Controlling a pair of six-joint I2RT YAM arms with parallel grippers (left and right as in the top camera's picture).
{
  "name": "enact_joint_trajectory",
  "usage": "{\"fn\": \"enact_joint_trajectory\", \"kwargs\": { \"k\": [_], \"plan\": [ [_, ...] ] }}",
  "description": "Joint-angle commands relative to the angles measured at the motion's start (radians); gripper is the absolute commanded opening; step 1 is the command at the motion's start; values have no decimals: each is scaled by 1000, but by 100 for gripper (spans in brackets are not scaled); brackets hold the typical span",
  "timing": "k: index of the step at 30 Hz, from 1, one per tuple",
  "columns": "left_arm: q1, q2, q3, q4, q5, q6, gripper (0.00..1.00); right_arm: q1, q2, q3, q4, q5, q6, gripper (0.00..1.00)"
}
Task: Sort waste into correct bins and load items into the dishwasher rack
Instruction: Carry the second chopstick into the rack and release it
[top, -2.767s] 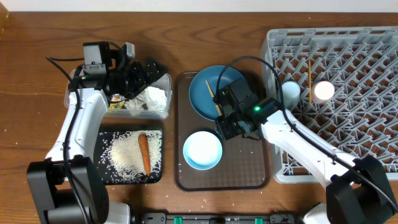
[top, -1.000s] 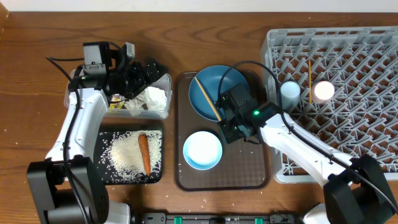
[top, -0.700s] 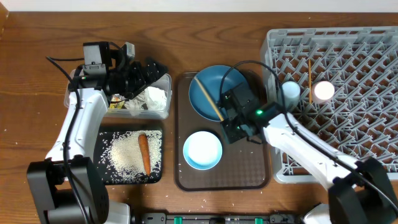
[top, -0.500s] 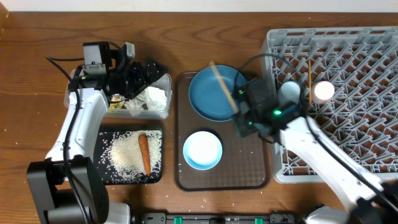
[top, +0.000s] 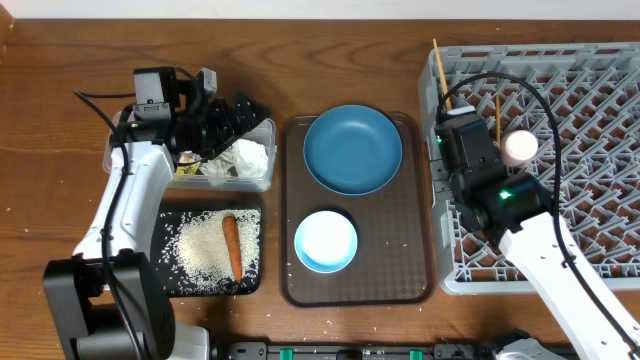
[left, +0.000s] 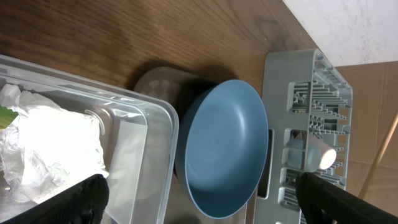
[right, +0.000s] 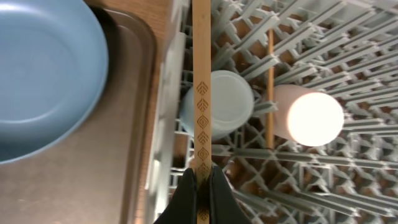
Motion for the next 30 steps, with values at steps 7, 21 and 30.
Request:
{"fn": "enact_joint_trajectory", "kwargs": {
  "k": [7,21,30],
  "plan": [
    [4,-3,7,-2,13,-8,98,-102,14,8,-43,69,-46,1],
    [4,-3,7,-3,13,-8,98,-193,33,-91,45,69,-60,1],
    [4,-3,7,-3,13,-8,98,-193,34,-117,76,69,-78,1]
  ]
}}
